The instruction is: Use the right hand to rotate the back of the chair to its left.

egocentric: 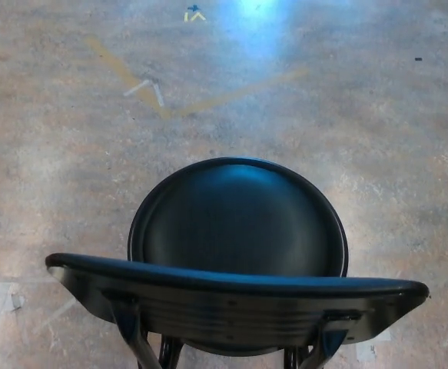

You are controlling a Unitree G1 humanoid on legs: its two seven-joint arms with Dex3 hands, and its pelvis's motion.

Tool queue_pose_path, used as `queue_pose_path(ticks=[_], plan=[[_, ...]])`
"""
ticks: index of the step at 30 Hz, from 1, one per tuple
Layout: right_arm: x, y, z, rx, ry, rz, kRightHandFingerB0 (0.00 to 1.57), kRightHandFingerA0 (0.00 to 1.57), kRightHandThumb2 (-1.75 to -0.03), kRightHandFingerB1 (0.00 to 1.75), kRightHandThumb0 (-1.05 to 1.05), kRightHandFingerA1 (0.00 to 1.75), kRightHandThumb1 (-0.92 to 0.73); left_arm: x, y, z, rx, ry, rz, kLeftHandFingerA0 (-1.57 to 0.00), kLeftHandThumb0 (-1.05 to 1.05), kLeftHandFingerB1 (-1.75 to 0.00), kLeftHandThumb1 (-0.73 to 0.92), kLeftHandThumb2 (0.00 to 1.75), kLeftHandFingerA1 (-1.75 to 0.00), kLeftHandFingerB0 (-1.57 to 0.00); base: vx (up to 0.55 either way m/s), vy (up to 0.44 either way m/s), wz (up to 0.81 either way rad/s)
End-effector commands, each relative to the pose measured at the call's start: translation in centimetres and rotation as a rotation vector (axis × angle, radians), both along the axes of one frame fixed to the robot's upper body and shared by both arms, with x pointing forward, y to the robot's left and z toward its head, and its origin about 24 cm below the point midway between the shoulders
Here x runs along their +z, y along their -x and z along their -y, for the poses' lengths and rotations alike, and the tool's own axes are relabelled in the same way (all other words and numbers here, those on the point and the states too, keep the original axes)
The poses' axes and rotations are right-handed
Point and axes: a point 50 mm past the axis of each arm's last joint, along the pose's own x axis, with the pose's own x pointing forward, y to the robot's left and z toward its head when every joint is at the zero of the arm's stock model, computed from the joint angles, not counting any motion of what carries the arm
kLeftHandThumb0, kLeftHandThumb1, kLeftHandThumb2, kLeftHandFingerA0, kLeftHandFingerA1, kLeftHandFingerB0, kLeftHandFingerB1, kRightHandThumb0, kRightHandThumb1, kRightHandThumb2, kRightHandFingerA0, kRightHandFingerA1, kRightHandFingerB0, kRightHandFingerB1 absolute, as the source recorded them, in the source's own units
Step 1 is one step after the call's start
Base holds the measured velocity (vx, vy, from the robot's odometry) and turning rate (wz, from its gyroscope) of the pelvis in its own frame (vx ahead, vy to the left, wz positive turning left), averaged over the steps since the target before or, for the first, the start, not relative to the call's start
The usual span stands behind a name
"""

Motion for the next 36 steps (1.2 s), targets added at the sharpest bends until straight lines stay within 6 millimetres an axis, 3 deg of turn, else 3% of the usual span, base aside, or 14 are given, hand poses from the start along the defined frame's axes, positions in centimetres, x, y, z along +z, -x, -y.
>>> queue_pose_path(ticks=[1, 5, 6, 7, 8, 9, 10, 12, 20, 26, 27, 29, 30, 36], plan=[[0.0, 0.3, 0.1, -0.008, -0.007, 0.007, 0.00, 0.32, -1.20, 0.96, -1.05, 1.15, -0.30, -0.3, 0.8, 0.0, -0.007, -0.023, -0.018, -0.59, -0.57, -0.46, 0.77, 0.63, -0.57, -0.58, 0.00, 0.000, 0.00], [0.0, 0.3, 0.2, -0.009, -0.006, 0.008, 0.00, 0.32, -1.20, 0.96, -1.05, 1.15, -0.30, -0.2, 0.7, 0.0, 0.001, -0.009, -0.014, -0.57, -0.56, -0.48, 0.77, 0.63, -0.60, -0.56, 0.00, 0.000, 0.00], [2.1, -3.9, 1.3, -0.006, 0.044, 0.172, 0.00, 0.00, -0.79, 0.51, -1.05, 0.78, -0.81, -0.2, 0.6, 0.0, -0.014, -0.014, -0.021, -0.56, -0.53, -0.42, 0.77, 0.63, -0.52, -0.55, 0.00, 0.000, 0.00], [5.4, -8.8, 2.6, -0.006, 0.104, 0.378, 0.00, 0.00, -0.79, 0.51, -1.05, 0.78, -0.81, -0.2, 0.6, 0.1, -0.034, -0.020, -0.031, -0.56, -0.53, -0.42, 0.77, 0.63, -0.52, -0.55, 0.00, 0.000, 0.00], [7.1, -10.8, 3.0, -0.019, 0.107, 0.488, 0.00, 0.00, -1.19, 0.72, -1.05, 0.77, -0.53, -0.2, 0.6, 0.0, -0.016, -0.015, -0.028, -0.57, -0.53, -0.43, 0.75, 0.63, -0.51, -0.56, 0.00, 0.000, 0.00], [8.0, -11.6, 3.2, -0.026, 0.105, 0.542, 0.00, 0.00, -1.20, 0.72, -1.05, 0.81, -0.56, -0.2, 0.6, 0.0, 0.010, -0.003, -0.017, -0.57, -0.51, -0.44, 0.74, 0.62, -0.53, -0.56, -0.05, 0.031, -0.19], [8.1, -11.7, 3.3, -0.027, 0.105, 0.549, 0.00, 0.00, -1.20, 0.72, -1.05, 0.81, -0.56, -0.2, 0.6, 0.0, 0.014, -0.001, -0.015, -0.57, -0.51, -0.44, 0.74, 0.62, -0.53, -0.56, 0.00, 0.000, 0.00], [9.2, -12.7, 3.4, -0.006, 0.123, 0.617, 0.00, 0.00, -0.75, 0.55, -1.05, 0.58, -0.80, -0.2, 0.6, 0.0, 0.004, -0.008, -0.019, -0.57, -0.51, -0.43, 0.76, 0.63, -0.51, -0.55, 0.00, 0.002, 0.04], [12.8, -15.3, 3.5, 0.101, 0.204, 0.832, 0.00, 0.00, -0.74, 0.35, -1.05, 0.25, -0.82, -0.1, 0.2, 0.0, 0.016, -0.005, -0.009, -0.58, -0.50, -0.43, 0.75, 0.62, -0.50, -0.56, 0.01, -0.002, 0.04], [14.7, -16.4, 3.2, 0.236, 0.228, 0.913, 0.00, 0.00, -0.70, 0.35, -1.05, 0.41, -0.78, -0.1, 0.2, 0.0, 0.026, -0.008, 0.000, -0.60, -0.48, -0.44, 0.76, 0.63, -0.51, -0.57, 0.00, 0.000, 0.00], [15.0, -16.5, 3.1, 0.313, 0.243, 0.914, 0.00, 0.00, -1.22, 0.48, -1.05, 0.52, -0.72, -0.1, 0.2, 0.0, 0.018, -0.007, 0.001, -0.59, -0.50, -0.43, 0.76, 0.63, -0.50, -0.56, 0.00, 0.000, 0.00], [15.1, -16.5, 3.0, 0.345, 0.251, 0.915, 0.00, 0.00, -1.22, 0.48, -1.05, 0.52, -0.72, -0.1, 0.2, 0.0, 0.016, -0.006, 0.001, -0.59, -0.50, -0.43, 0.76, 0.63, -0.50, -0.56, 0.00, 0.000, 0.00], [15.4, -16.6, 2.9, 0.420, 0.262, 0.915, 0.00, 0.00, -0.68, 0.16, -1.05, 0.14, -0.75, 0.0, 0.1, 0.0, 0.031, -0.002, 0.003, -0.58, -0.49, -0.43, 0.77, 0.63, -0.50, -0.54, 0.00, 0.000, 0.00], [16.6, -16.9, 3.0, 0.737, 0.288, 0.819, 0.00, 0.00, -0.70, 0.44, -1.05, 0.36, -0.62, 0.0, 0.0, -0.1, 0.045, -0.008, 0.015, -0.60, -0.49, -0.43, 0.78, 0.63, -0.50, -0.57, 0.00, 0.000, 0.00]])
